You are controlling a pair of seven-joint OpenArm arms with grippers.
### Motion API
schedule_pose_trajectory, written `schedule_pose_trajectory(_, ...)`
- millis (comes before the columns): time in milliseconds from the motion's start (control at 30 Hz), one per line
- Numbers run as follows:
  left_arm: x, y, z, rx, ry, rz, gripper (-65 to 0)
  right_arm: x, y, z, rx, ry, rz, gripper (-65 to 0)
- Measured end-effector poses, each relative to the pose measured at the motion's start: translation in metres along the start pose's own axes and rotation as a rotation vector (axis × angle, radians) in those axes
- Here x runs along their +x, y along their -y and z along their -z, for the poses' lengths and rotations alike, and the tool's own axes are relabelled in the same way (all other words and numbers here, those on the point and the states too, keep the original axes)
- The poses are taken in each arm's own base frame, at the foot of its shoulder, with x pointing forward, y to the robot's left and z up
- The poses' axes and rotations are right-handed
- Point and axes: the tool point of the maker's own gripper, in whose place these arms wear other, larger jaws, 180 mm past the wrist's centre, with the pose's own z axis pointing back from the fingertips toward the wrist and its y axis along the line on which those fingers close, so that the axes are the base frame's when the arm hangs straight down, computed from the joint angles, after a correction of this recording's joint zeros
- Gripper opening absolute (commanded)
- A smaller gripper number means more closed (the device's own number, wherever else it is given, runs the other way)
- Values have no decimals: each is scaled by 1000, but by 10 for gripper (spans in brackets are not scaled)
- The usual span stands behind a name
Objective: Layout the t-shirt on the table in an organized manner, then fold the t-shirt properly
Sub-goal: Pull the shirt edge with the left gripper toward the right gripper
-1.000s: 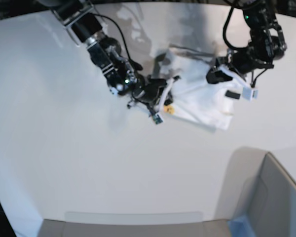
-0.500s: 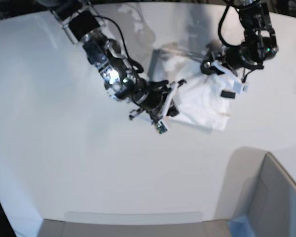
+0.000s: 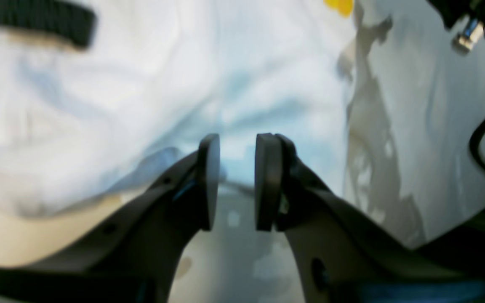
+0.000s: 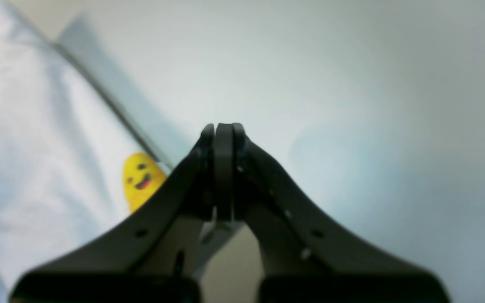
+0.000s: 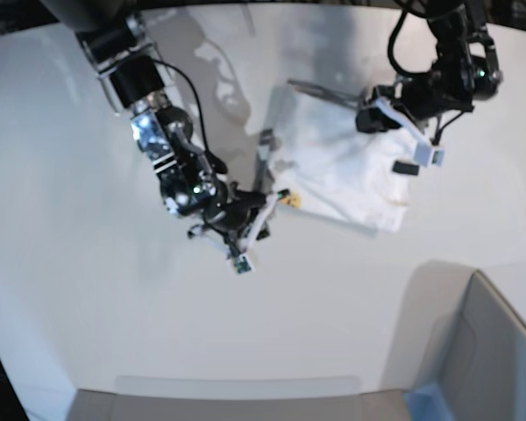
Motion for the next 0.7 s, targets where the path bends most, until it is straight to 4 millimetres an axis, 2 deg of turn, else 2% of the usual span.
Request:
schedule_pose_trajectory(233,-32,-8,-1,21,-65,-35,-500,-11,13,5,-23,-37,6,-650)
schedule_pose_trajectory(467,-38,-13,4,22,-86,-60,-500,-30,29,11,-53,-95,15,-650)
schedule_pose_trajectory(600,-51,-26,13,35,-129,-113,-500,-33,26,11,-48,-99,16,-650)
schedule_pose_trajectory(700,-46,-36,20,57,-111,-129,-500,-39,22,11,-38,-103,21,-650)
